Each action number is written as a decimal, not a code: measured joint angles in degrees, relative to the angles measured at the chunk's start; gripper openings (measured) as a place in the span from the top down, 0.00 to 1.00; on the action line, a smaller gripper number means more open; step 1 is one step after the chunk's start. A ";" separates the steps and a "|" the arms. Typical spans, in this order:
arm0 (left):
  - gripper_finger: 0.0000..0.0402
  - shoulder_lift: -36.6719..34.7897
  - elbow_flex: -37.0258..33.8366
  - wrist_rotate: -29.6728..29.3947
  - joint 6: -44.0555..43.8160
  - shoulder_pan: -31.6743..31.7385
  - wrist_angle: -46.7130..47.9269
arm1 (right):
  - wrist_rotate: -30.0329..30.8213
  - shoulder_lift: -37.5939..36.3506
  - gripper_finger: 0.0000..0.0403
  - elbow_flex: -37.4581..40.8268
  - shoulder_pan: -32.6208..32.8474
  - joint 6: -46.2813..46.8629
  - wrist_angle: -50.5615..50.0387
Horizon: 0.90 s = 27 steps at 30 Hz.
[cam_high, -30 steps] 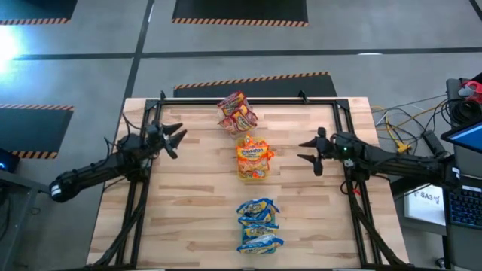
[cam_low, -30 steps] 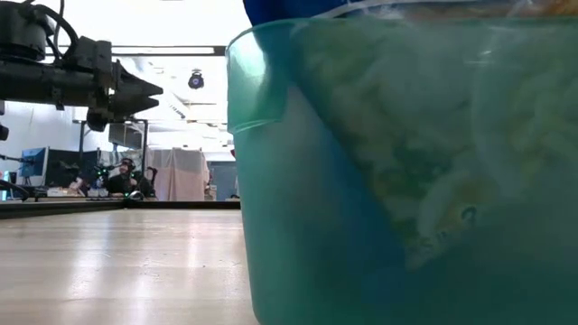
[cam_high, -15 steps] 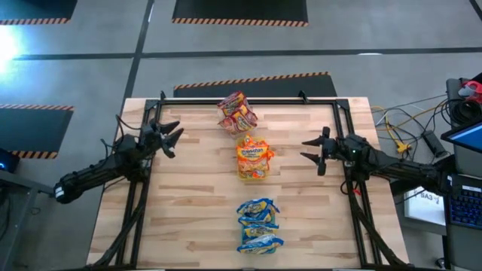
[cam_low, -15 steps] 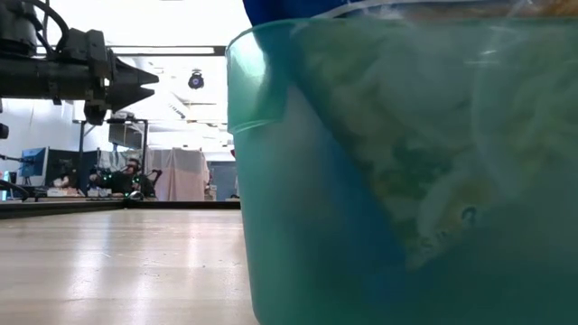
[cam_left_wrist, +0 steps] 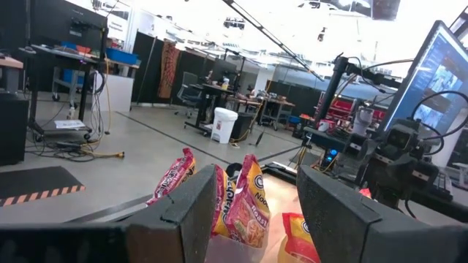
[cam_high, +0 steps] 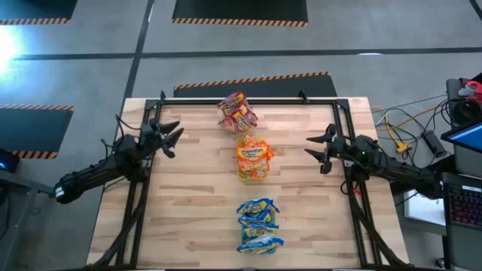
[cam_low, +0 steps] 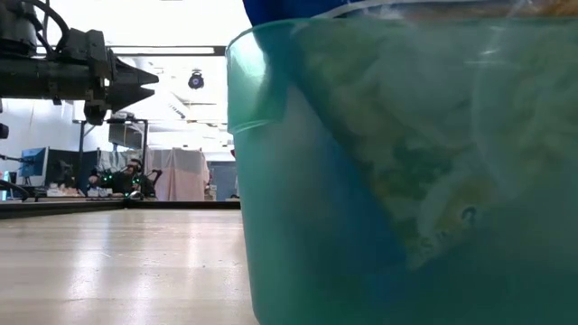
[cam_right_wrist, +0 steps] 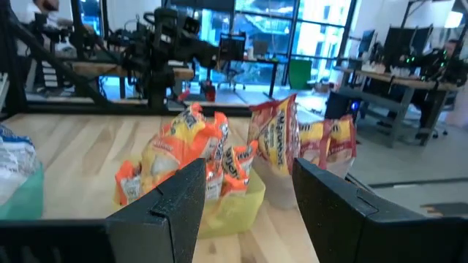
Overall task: Sort Maruchan noodles
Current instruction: Return to Home Position
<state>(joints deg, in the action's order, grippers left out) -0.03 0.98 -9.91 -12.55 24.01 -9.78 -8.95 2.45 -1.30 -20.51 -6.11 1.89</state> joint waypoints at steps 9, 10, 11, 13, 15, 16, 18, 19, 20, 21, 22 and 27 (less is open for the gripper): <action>0.57 0.02 -0.32 0.00 0.01 0.07 -0.18 | 0.00 -2.30 0.52 0.04 -0.04 -0.02 0.08; 0.57 0.02 -0.38 0.01 0.01 0.09 0.03 | 0.00 -2.32 0.52 0.19 -0.04 0.01 0.11; 0.57 0.02 -0.38 0.00 0.01 0.15 0.39 | 0.04 -2.43 0.52 0.36 -0.14 0.04 0.25; 0.57 0.02 -0.40 0.01 0.01 0.53 0.84 | 0.03 -2.43 0.52 0.55 -0.70 0.01 0.38; 0.57 0.02 -0.40 0.00 0.01 1.19 0.81 | 0.06 -2.39 0.52 0.57 -1.91 0.03 0.35; 0.57 0.02 -0.40 0.00 0.01 1.59 0.80 | 0.05 -2.42 0.52 0.57 -2.68 0.04 0.35; 0.57 0.02 -0.40 0.01 0.01 2.58 0.83 | 0.06 -2.43 0.52 0.57 -4.60 0.00 0.37; 0.57 0.02 -0.40 0.00 0.01 3.19 0.81 | 0.06 -2.43 0.52 0.57 -5.72 0.00 0.37; 0.57 0.02 -0.40 0.00 0.01 3.83 0.82 | 0.06 -2.43 0.52 0.59 -6.83 0.04 0.36; 0.57 0.02 -0.40 0.00 0.01 4.56 0.83 | 0.06 -2.43 0.52 0.59 -8.04 0.04 0.35; 0.57 0.02 -0.43 0.00 0.01 5.37 0.82 | 0.05 -2.43 0.52 0.59 -9.28 0.01 0.35; 0.57 0.02 -0.43 0.00 0.01 10.43 0.83 | 0.06 -2.43 0.52 0.61 -15.27 0.02 0.32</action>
<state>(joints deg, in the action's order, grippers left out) -0.01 0.56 -9.91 -12.53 34.44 -8.95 -8.88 0.01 -0.69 -35.78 -6.09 2.21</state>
